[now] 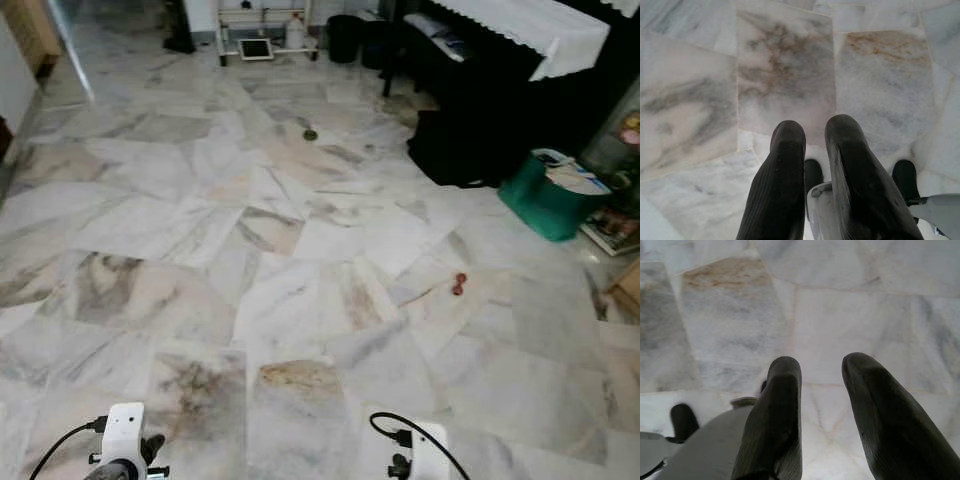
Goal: Setting the table
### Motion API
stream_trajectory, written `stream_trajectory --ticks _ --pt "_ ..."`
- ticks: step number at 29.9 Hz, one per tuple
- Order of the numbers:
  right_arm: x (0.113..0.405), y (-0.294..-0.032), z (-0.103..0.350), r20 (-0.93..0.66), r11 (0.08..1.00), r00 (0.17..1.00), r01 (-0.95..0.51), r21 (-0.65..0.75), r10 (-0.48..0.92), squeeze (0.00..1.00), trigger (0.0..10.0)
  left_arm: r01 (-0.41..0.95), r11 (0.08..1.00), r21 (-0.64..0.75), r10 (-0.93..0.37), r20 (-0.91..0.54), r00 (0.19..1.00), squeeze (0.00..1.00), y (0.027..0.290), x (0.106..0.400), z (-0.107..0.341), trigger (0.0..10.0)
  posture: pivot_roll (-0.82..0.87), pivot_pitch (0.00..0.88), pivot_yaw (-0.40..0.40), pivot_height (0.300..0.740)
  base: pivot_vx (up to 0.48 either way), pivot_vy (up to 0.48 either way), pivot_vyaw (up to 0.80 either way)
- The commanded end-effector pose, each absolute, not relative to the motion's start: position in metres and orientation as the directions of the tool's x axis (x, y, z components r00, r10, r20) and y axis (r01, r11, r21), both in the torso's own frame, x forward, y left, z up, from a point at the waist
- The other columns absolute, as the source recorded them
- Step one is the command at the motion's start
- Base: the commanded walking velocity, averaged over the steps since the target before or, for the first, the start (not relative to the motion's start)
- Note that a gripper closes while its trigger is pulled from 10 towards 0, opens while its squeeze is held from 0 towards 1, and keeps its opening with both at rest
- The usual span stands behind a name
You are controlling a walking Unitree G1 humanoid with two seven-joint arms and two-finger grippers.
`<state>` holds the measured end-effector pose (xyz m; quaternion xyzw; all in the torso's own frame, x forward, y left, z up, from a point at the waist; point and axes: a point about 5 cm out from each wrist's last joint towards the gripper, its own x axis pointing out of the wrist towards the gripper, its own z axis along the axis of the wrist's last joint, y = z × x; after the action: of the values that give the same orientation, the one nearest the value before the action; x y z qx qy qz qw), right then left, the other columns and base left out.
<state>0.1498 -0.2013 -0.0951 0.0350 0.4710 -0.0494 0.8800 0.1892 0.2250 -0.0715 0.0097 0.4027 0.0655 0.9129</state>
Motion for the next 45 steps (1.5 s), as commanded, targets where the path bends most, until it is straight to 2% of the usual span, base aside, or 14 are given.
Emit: stream_trajectory --ticks 1,19,31,35,45 --pt "0.143 -0.207 -0.096 -0.835 0.991 0.547 0.134 0.015 -0.061 0.0 10.0 -0.128 0.99 0.064 0.133 -0.741 0.658 0.0 0.225 0.185 -0.074 10.0 0.03 0.0 -0.065 0.74 0.0 0.0 -0.7" --pt "0.146 -0.197 -0.097 -0.838 0.994 0.545 0.104 0.024 -0.037 0.0 10.0 -0.1 0.992 0.072 0.12 -0.744 0.657 0.0 0.222 0.184 -0.075 10.0 0.04 0.0 -0.061 0.74 0.0 0.0 -0.7" --pt "0.147 -0.197 -0.097 -0.836 0.994 0.547 0.108 0.024 -0.039 0.0 10.0 -0.102 0.988 0.118 0.156 -0.736 0.659 0.0 0.23 0.185 -0.072 10.0 0.04 0.0 -0.063 0.74 0.0 -0.026 -0.7" --pt "0.147 -0.197 -0.097 -0.837 0.994 0.546 0.105 0.023 -0.038 0.0 10.0 -0.147 0.983 0.111 0.18 -0.738 0.65 0.0 0.233 0.182 -0.073 10.0 0.05 0.0 -0.064 0.74 0.0 -0.246 -0.7" --pt "0.149 -0.196 -0.096 -0.836 0.995 0.548 0.098 0.023 -0.034 0.0 10.0 -0.142 0.984 0.108 0.176 -0.738 0.652 0.0 0.232 0.181 -0.074 10.0 0.05 0.0 -0.068 0.74 0.0 0.0 -0.7"
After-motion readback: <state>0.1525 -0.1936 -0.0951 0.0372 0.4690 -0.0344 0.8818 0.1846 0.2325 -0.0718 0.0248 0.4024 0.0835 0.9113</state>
